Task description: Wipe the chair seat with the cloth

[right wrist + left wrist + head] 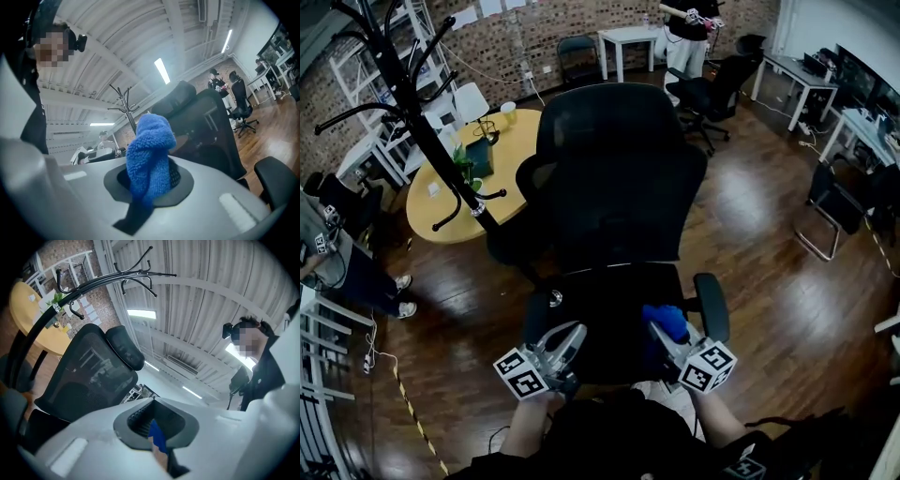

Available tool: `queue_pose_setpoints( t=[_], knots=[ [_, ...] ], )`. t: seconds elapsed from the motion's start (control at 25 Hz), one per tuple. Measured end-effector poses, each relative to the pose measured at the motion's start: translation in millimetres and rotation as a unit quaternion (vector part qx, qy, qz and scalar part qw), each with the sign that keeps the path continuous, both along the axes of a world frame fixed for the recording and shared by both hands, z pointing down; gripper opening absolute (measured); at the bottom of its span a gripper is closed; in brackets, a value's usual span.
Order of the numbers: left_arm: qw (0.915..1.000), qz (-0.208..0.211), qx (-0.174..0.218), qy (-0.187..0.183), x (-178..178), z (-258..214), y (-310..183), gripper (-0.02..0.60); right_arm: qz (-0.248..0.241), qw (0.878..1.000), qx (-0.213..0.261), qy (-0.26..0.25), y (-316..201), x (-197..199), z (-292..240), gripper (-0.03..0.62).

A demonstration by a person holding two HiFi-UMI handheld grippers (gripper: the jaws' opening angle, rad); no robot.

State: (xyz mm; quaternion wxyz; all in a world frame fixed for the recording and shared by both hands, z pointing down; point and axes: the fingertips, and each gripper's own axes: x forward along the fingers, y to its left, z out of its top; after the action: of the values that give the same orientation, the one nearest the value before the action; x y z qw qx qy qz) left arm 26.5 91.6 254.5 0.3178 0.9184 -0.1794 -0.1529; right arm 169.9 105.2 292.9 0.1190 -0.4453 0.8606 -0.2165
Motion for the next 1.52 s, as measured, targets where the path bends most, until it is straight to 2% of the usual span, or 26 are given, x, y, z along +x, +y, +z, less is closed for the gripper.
queue_pose_setpoints(
  t=[0.08, 0.24, 0.36, 0.64, 0.84, 1.12, 1.52],
  knots=[
    [0.9998, 0.014, 0.009, 0.006, 2, -3, 9, -0.006, 0.007, 1.0, 0.011, -0.002, 19, -3, -11, 0.035],
    [0.9963, 0.067, 0.048, 0.024, 14, -25, 43, -0.006, 0.028, 0.999, 0.032, -0.001, 64, -13, -32, 0.035],
    [0.9935, 0.09, 0.06, 0.036, 1, -32, 78, -0.006, 0.041, 0.999, 0.031, 0.003, 99, -33, -35, 0.035],
    [0.9976, 0.068, 0.009, 0.012, -63, -4, 161, -0.006, 0.043, 0.999, 0.014, -0.004, 177, -71, -38, 0.035],
    [0.999, 0.044, -0.007, -0.004, -86, 8, 200, -0.006, 0.019, 1.0, 0.021, -0.006, 203, -85, -39, 0.035],
    [0.9988, 0.037, 0.025, 0.017, -54, -12, 221, -0.006, 0.009, 0.998, 0.055, 0.006, 229, -67, -58, 0.035],
    [0.9985, 0.036, 0.039, 0.012, -37, -25, 235, -0.006, 0.004, 0.999, 0.054, -0.003, 245, -54, -62, 0.035]
  ],
)
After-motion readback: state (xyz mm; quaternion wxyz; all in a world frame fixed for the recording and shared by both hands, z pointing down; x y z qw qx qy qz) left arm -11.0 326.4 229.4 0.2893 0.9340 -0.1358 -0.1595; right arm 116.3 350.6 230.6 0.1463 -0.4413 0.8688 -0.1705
